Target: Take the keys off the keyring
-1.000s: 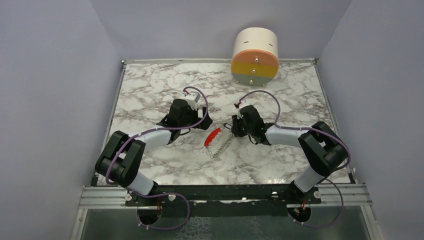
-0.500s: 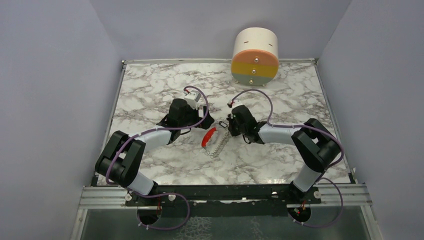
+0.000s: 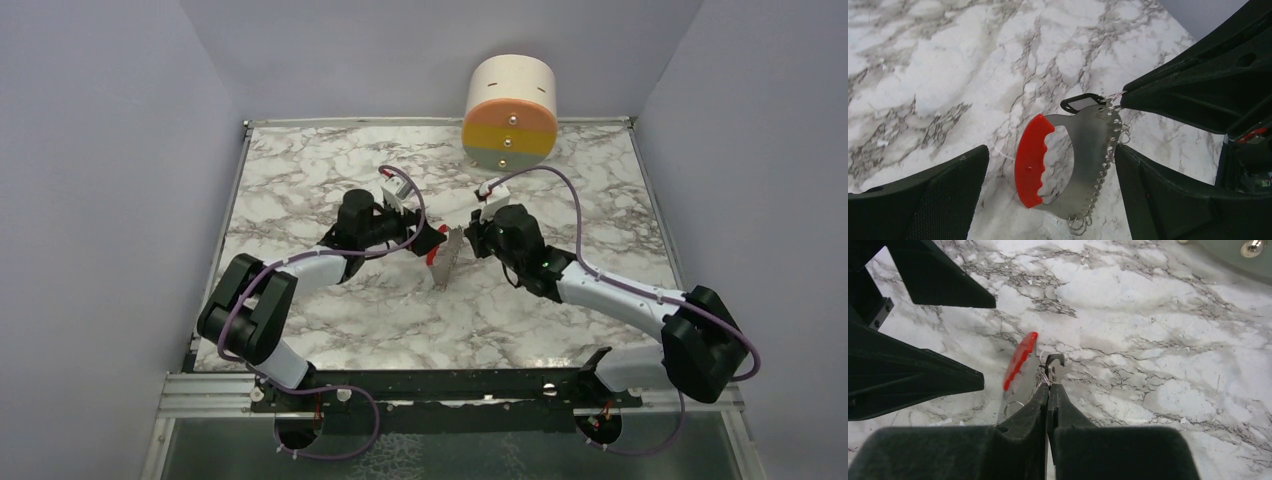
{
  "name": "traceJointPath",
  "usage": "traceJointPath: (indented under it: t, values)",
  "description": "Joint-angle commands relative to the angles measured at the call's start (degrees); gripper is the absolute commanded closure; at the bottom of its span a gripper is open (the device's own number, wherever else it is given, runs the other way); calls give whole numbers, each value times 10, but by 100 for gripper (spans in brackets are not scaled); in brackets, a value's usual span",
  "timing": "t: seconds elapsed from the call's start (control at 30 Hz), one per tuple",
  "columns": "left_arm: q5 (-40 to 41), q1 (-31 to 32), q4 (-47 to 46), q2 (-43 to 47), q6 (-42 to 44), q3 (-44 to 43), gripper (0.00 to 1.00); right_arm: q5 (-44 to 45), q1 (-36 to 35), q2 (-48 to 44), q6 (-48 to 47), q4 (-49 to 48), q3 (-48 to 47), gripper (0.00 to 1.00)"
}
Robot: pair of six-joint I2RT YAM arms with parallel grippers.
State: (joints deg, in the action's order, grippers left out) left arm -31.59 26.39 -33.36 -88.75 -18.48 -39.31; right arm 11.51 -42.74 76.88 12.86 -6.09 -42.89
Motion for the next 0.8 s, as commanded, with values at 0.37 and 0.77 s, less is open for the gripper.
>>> traceJointPath:
  t: [0.37, 0.77]
  values:
    - [-282, -3, -255, -31, -24, -65, 1, 24, -11, -78, -72, -29, 21, 99]
    - [-300, -99, -678, -214, -410, -131, 1, -4, -13, -162, -118, 9, -33, 99]
